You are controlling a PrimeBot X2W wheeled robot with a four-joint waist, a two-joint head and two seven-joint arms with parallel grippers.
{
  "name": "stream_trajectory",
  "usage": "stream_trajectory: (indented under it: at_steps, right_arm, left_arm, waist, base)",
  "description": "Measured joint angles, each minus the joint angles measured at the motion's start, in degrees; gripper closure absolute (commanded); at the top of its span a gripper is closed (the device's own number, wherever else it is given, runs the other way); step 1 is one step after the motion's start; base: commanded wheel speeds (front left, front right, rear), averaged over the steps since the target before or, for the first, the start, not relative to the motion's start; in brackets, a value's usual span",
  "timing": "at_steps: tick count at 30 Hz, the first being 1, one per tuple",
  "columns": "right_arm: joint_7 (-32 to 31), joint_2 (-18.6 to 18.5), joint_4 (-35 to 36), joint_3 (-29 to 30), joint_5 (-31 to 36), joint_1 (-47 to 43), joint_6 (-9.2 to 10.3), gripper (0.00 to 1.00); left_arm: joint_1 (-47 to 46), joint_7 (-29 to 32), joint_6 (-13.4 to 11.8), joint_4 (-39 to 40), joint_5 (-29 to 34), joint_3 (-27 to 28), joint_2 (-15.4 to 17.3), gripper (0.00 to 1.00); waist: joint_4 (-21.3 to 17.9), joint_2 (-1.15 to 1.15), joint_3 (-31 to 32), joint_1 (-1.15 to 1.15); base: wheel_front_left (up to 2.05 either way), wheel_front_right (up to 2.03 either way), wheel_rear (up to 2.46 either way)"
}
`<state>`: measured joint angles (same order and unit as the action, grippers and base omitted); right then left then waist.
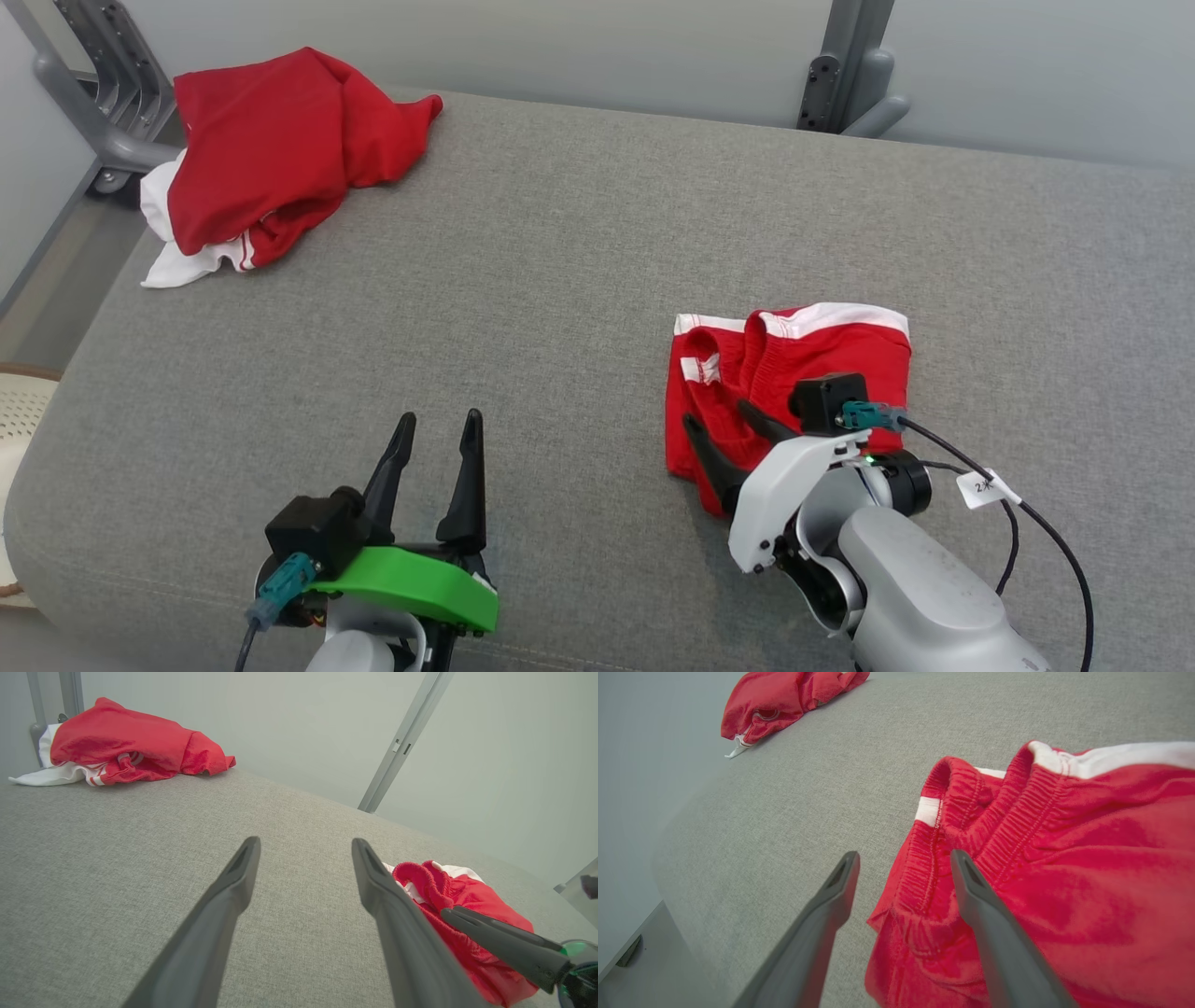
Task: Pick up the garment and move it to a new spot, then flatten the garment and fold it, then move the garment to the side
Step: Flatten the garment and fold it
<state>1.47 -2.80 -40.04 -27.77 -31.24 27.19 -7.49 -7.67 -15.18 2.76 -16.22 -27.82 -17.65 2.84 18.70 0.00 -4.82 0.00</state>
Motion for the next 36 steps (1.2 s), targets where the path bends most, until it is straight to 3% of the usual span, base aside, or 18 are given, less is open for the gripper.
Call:
stream_trajectory:
  at_steps: [8,21,27,36]
  right_arm:
    - [5.0,0.0,1.2,-0.5,1.8,0.3,-0.01,0.0]
    - [12.9,0.0,3.1,12.6,10.1,-0.4,0.0,0.0]
    - [13.5,0.0,11.2,21.1,18.1,-6.3,-0.01,0.0]
    - [13.6,-0.1,23.8,27.7,19.4,-18.2,-0.01,0.0]
  left_arm:
    - [0.0,0.0,0.0,-0.2,0.2,0.3,0.0,0.0]
    - [0.7,0.0,0.0,1.1,1.8,1.6,0.0,0.0]
    - [1.2,0.0,-0.4,2.2,3.3,2.6,0.0,0.0]
    - [1.7,0.0,-0.8,2.8,4.7,3.7,0.0,0.0]
  waist:
    - [-0.9,0.0,0.6,0.0]
    - [-2.4,0.0,1.9,0.0]
    - [-4.5,0.0,2.4,0.0]
    - [-8.3,0.0,3.2,0.0]
  base:
    - [0.0,0.0,0.0]
    - [0.0,0.0,0.0]
    - [0.0,0.0,0.0]
    - [0.0,0.0,0.0]
